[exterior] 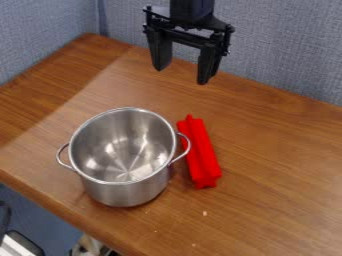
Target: Put the red object in the metal pot
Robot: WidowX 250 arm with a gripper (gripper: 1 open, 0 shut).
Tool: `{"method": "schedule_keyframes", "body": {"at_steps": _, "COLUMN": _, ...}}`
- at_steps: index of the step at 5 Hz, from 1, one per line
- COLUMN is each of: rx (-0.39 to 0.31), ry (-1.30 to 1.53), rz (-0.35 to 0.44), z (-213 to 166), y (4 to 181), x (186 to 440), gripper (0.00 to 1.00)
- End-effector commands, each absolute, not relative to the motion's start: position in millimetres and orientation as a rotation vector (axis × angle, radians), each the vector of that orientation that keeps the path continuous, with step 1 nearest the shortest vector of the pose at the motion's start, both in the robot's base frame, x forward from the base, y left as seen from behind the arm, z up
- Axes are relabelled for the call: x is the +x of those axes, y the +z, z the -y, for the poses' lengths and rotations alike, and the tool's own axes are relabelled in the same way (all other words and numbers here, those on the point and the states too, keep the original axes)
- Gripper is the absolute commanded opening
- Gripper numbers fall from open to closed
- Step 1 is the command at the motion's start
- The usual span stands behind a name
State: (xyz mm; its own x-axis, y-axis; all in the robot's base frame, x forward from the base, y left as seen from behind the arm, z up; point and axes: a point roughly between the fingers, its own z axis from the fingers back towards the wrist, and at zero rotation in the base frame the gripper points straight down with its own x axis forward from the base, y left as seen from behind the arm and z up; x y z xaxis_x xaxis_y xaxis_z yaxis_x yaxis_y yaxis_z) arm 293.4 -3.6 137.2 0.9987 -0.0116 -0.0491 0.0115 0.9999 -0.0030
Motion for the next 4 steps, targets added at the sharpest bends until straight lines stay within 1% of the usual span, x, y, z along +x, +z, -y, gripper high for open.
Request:
{"method": "schedule_keyframes", "body": {"at_steps": 1, "rx": -0.004, "ry": -0.006, "rz": -0.069, "z": 6, "y": 131.0, "x": 290, "gripper": 1.00}}
{"method": "schedule_keyframes", "body": {"at_steps": 2, "rx": -0.005, "ry": -0.001, "rz": -0.088, "z": 8, "y": 124.7, "x": 287, "gripper": 1.00}}
{"method": "schedule_keyframes", "body": {"at_steps": 3, "rx": -0.004, "ry": 0.046, "rz": -0.066, "z": 21, "y": 121.7, "x": 275, "gripper": 1.00}}
{"method": "schedule_keyframes", "body": {"at_steps": 4, "rx": -0.013, "ry": 0.076, "rz": -0.020, "z": 38, "y": 110.0, "x": 265, "gripper": 1.00}}
